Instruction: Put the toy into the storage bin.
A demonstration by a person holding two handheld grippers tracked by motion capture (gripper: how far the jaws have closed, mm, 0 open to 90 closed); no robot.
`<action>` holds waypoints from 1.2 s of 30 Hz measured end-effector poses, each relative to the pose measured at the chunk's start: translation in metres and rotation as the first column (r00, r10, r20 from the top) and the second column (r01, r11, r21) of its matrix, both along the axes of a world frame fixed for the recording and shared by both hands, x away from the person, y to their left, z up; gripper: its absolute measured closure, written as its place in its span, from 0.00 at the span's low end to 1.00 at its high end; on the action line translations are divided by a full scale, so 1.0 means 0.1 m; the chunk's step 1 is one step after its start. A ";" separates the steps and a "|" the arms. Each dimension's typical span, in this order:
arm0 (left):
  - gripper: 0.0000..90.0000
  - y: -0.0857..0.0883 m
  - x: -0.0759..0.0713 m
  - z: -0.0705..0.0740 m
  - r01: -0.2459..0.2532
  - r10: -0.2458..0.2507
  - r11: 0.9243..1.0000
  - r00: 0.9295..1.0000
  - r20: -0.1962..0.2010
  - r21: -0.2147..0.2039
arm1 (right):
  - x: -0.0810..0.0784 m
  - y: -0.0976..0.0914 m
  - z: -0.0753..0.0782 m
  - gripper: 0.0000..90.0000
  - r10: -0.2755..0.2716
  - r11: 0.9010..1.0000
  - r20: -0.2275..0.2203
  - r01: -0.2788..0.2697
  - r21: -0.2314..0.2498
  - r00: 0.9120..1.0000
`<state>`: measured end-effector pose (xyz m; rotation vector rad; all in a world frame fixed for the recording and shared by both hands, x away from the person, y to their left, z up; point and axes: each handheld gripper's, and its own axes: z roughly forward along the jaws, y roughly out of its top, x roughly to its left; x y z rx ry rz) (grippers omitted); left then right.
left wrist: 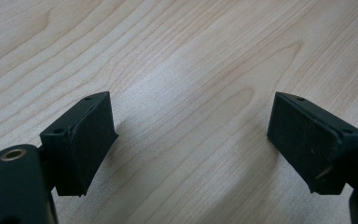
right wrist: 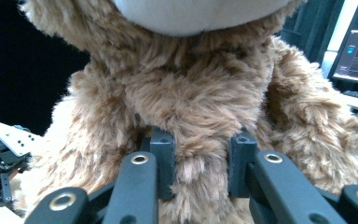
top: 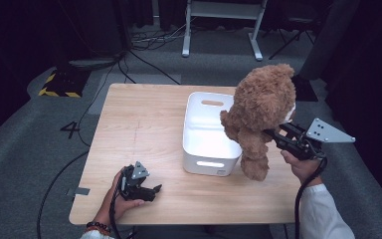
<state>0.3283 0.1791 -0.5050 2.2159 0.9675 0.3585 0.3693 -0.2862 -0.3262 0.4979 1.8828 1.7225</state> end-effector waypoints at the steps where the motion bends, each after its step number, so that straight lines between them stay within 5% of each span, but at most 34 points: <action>1: 0.17 0.00 0.00 0.00 -0.001 0.001 1.000 1.000 0.000 0.000 | 0.01 0.02 0.00 0.78 -0.002 1.000 -0.002 0.002 -0.004 1.000; 36: 0.17 0.00 -0.01 0.00 -0.005 0.005 1.000 1.000 0.003 0.003 | 0.25 0.52 0.13 0.78 0.049 0.999 -0.003 -0.049 -0.015 0.999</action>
